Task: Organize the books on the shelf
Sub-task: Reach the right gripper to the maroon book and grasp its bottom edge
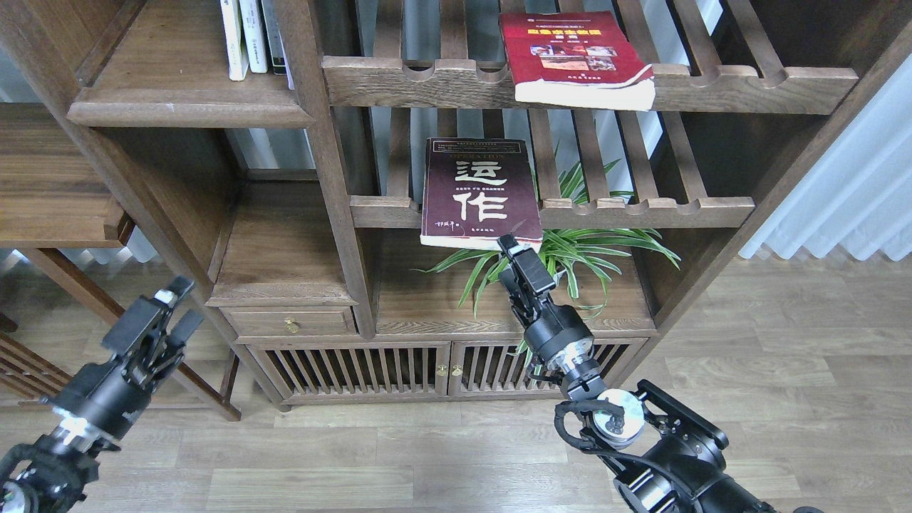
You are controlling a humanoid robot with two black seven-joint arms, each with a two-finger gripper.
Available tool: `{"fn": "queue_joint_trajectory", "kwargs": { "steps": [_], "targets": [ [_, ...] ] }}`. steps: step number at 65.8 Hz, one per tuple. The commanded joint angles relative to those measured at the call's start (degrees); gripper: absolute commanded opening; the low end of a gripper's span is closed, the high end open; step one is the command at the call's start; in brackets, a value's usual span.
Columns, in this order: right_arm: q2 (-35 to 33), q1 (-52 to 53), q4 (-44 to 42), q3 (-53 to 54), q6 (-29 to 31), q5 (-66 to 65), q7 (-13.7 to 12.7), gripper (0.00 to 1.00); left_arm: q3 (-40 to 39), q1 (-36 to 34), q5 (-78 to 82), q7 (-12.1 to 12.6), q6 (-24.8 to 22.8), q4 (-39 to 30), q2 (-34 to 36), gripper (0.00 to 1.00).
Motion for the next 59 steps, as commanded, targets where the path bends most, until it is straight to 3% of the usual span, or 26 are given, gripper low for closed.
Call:
{"fn": "queue_joint_trajectory", "kwargs": {
  "steps": [1,13,47,59],
  "targets": [
    [0.0,1.1,0.0,-0.1,-3.5,0.6,0.1,0.99,-0.3,0.3,0.0,0.0,0.0,0.0,0.1,1.0],
    [0.0,4.0,0.1,-0.4,-6.9,4.9,-0.2,0.99,-0.4,0.3,0.0,0.0,0.0,0.0,0.1,1.0],
    [0.0,7.5,0.0,-2.9,-7.2,8.6,-0.3,0.96,-1.3,0.6,0.1,0.0,0.0,0.4,0.2,1.0],
    [0.0,9.1,0.0,-3.1,-11.5,10.8,-0.4,0.92,-2.0,0.7,0.0,0.0,0.0,0.4,0.1,1.0]
  ]
}}
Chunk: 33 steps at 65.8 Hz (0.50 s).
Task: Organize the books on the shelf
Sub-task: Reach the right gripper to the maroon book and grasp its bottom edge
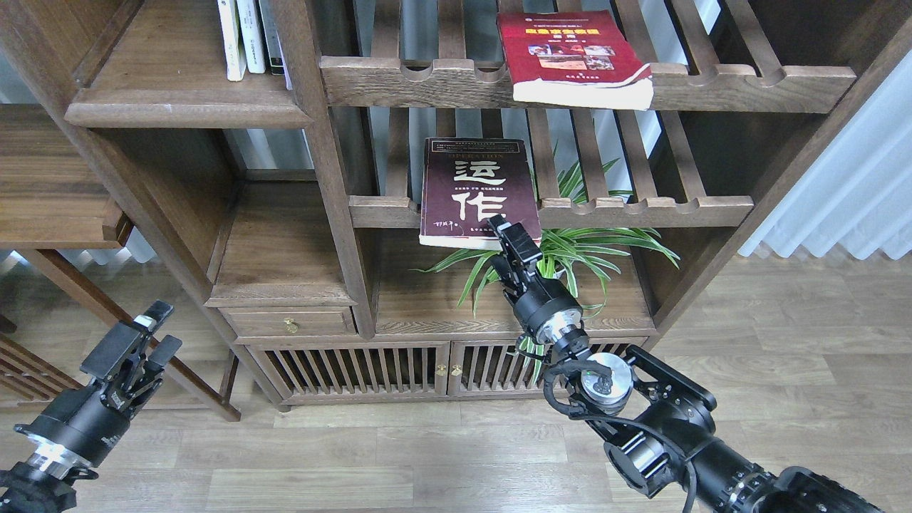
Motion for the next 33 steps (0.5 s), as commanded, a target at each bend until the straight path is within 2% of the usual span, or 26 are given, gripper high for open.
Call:
{"fn": "queue_joint_trajectory", "kwargs": {
  "steps": [1,8,17,33],
  "targets": [
    [0.0,1.2,-0.1,-0.1,-2.2,1.7,0.0,0.87,-1.3,0.0,0.0,0.0,0.0,0.0,0.0,1.0],
    [0.0,1.4,-0.1,-0.5,-2.2,3.4,-0.1,0.74,-2.4,0.0,0.0,0.0,0.0,0.1,0.0,1.0],
    [0.0,1.5,-0.3,-1.5,-2.2,5.8,-0.2,0.67,-3.9,0.1,0.0,0.0,0.0,0.2,0.0,1.0],
    [0.0,1.5,-0.3,-1.6,-1.9,6.0,-0.3,0.46,-4.4,0.8,0.0,0.0,0.0,0.4,0.0,1.0]
  ]
}}
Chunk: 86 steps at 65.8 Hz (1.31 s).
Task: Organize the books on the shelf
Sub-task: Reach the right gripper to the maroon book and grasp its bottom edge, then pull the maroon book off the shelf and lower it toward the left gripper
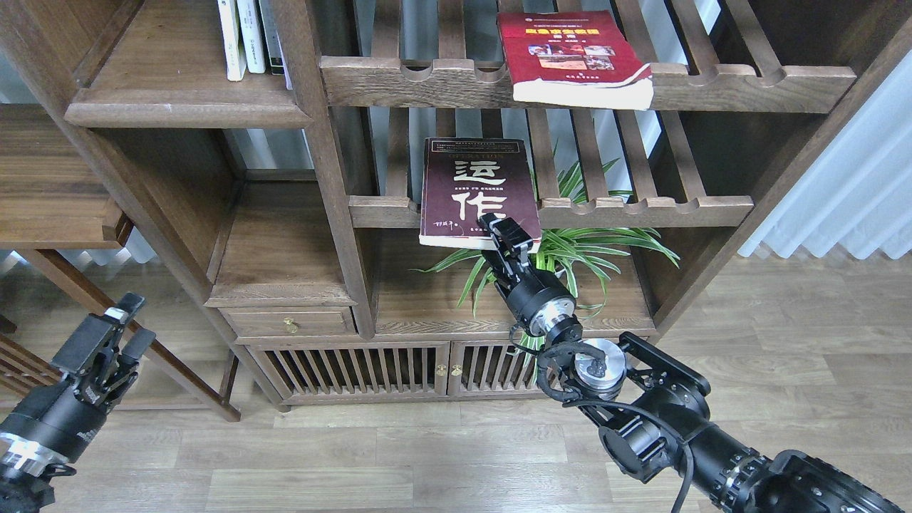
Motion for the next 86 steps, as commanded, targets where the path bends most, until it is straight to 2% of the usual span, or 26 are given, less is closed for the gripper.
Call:
{"fn": "queue_joint_trajectory", "kwargs": {
  "steps": [1,16,17,20,28,40,48,62,63,68,80,86],
  "targets": [
    [0.0,0.0,0.0,0.0,0.4,0.0,0.0,0.45,-0.1,0.1,0.0,0.0,0.0,0.0,0.0,1.0],
    [0.0,0.3,0.0,-0.1,0.9,0.0,0.1,0.25,-0.3,0.1,0.0,0.0,0.0,0.0,0.0,1.0],
    [0.0,0.4,0.0,-0.1,1.6,0.0,0.1,0.19,-0.5,0.1,0.0,0.0,0.0,0.0,0.0,1.0],
    [0.0,0.3,0.0,0.0,3.0,0.0,0.2,0.12,-0.6,0.2,0.0,0.0,0.0,0.0,0.0,1.0],
    [0.0,0.3,0.1,-0.1,8.2,-0.3,0.3,0.05,-0.7,0.5,0.0,0.0,0.0,0.1,0.0,1.0],
    [0.0,-0.3,1.1,-0.5,12.5,-0.7,0.5,0.05,-0.7,0.5,0.0,0.0,0.0,0.1,0.0,1.0],
    [0.0,-2.8,4.7,-0.2,16.6,-0.8,0.6,0.05,-0.7,0.6,0.0,0.0,0.0,0.3,0.0,1.0],
    [0.0,-13.8,15.4,0.3,16.6,-6.0,0.4,0.04,1.5,0.3,-0.1,0.0,0.0,0.6,-0.8,1.0],
    [0.0,-18.5,17.7,0.1,16.6,-9.2,0.1,0.04,2.7,0.0,-0.6,0.0,0.0,0.6,-1.4,1.0],
    [0.0,-22.7,19.1,-0.3,16.6,-12.3,0.0,0.04,4.3,-0.4,-2.8,0.0,0.0,0.6,-1.5,1.0],
    [0.0,-28.3,19.4,-0.8,16.6,-18.6,-1.2,0.03,8.7,-2.2,-10.2,0.0,0.0,0.6,-0.7,0.97],
    [0.0,-30.1,19.4,-0.9,16.6,-19.8,-2.6,0.03,15.5,-2.8,-13.6,0.0,0.0,0.6,1.7,0.97]
  ]
}}
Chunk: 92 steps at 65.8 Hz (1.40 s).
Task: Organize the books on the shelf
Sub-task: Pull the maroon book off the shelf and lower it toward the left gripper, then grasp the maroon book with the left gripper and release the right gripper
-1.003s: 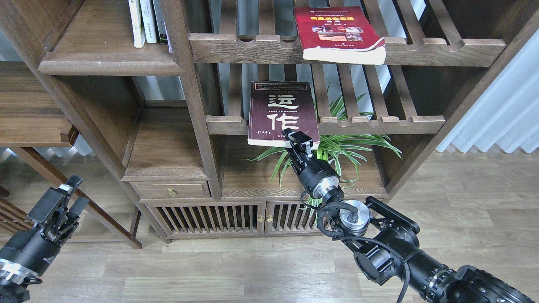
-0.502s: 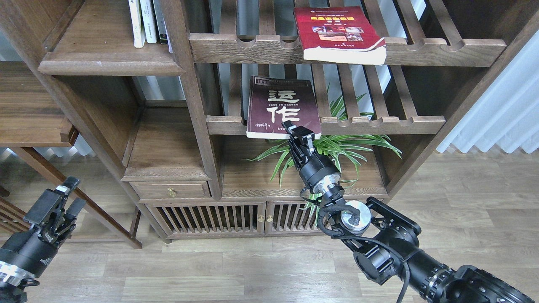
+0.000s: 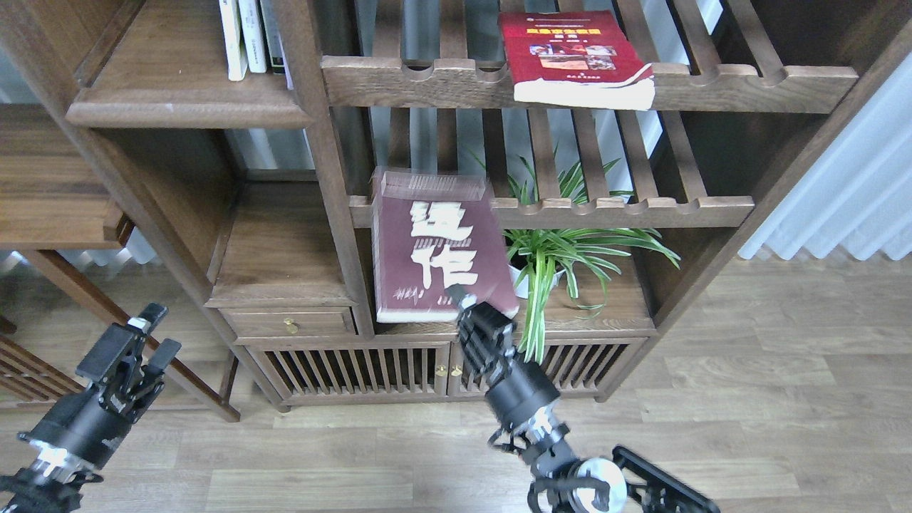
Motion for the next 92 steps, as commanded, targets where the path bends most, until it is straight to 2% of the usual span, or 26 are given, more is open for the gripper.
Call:
{"fn": "queue_joint_trajectory", "kwargs": {
  "steps": [1,11,25,29,37,62,76,92],
  "targets": [
    [0.0,-2.1,0.0,-0.1,0.0,-1.7,-1.6,0.03,7.2,-0.7,-3.9,0.0,0.0,0.0,2.7,0.97],
    [0.0,-2.9,0.0,-2.0,0.0,-2.4,-4.4,0.03,17.2,-0.8,-6.4,0.0,0.0,0.0,7.2,0.98],
    [0.0,-3.1,-0.1,-3.5,0.0,-2.1,-7.5,0.03,24.8,-0.3,-7.4,0.0,0.0,-0.2,12.7,0.99],
    [0.0,-3.2,-0.2,-5.9,0.0,-2.1,-9.8,0.03,27.5,-0.8,-11.9,0.0,0.0,-1.1,15.1,0.99],
    [0.0,-3.4,-0.5,-8.2,0.0,-1.9,-12.5,0.03,31.0,-1.2,-14.6,0.0,0.0,-1.8,18.0,1.0],
    [0.0,-3.5,-0.6,-10.5,0.0,-1.8,-13.0,0.03,41.1,-4.8,-15.1,0.0,0.0,-1.2,18.8,0.99],
    [0.0,-4.8,-0.5,-10.6,0.0,-1.9,-13.5,0.03,41.9,-6.6,-15.1,0.0,0.0,-0.4,17.9,0.96],
    [0.0,-4.9,-0.5,-10.6,0.0,-1.9,-13.8,0.03,42.6,-9.5,-15.2,0.0,0.0,4.7,16.0,0.92]
  ]
}}
